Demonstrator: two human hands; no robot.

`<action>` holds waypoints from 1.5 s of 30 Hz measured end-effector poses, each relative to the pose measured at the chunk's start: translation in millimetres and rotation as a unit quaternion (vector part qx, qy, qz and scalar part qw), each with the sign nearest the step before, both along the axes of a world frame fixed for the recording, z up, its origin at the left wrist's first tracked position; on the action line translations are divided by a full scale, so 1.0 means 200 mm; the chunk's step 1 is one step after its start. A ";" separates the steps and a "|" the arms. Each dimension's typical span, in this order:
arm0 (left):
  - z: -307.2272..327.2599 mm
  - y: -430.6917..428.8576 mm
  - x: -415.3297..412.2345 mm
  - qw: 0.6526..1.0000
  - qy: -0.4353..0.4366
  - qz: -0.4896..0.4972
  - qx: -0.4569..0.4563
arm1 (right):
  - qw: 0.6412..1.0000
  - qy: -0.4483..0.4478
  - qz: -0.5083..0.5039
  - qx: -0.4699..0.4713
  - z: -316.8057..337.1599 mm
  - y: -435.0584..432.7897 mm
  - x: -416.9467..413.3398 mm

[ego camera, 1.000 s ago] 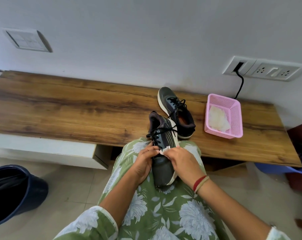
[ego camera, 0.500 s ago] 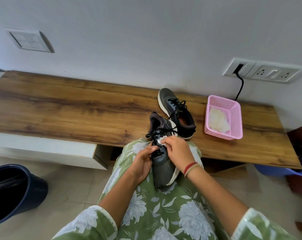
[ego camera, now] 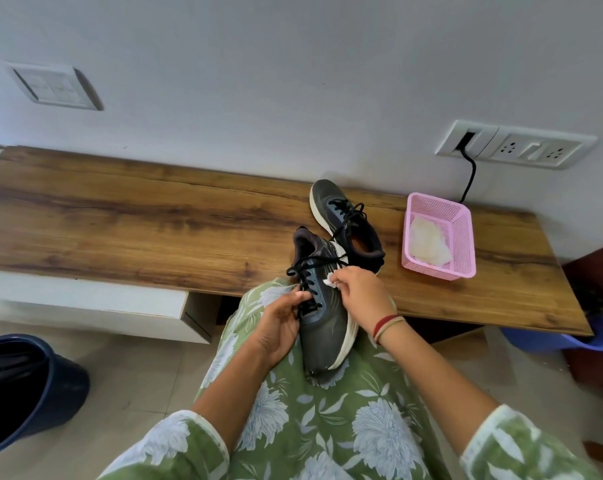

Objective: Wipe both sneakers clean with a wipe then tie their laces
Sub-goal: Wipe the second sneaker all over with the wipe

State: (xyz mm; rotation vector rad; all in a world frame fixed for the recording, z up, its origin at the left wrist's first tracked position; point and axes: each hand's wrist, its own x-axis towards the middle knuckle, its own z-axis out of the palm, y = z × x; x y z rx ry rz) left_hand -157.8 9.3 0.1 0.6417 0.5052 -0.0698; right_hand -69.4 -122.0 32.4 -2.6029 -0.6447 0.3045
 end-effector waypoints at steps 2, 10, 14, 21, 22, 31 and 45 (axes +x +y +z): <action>0.00 0.00 0.00 1.000 -0.004 -0.004 0.000 | 0.999 -0.026 0.017 -0.019 -0.04 -0.01 -0.04; -0.03 -0.01 0.01 1.000 0.003 -0.001 0.008 | 0.990 -0.039 0.126 -0.058 -0.02 -0.14 -0.16; 0.01 -0.01 0.00 1.000 -0.011 -0.006 0.019 | 0.987 0.062 0.128 -0.072 0.10 -0.14 -0.07; -0.02 0.00 0.00 1.000 0.005 0.005 0.008 | 0.985 -0.120 0.097 -0.080 -0.01 -0.09 -0.24; -0.03 0.00 0.01 1.000 0.006 0.007 0.006 | 0.984 -0.138 0.099 -0.058 -0.03 -0.09 -0.28; 0.03 -0.01 0.01 1.000 -0.004 -0.001 0.015 | 0.999 -0.012 -0.006 0.038 0.07 -0.10 -0.19; 0.04 -0.02 0.00 1.000 -0.007 0.002 0.012 | 0.996 0.035 0.086 -0.005 0.06 -0.11 -0.35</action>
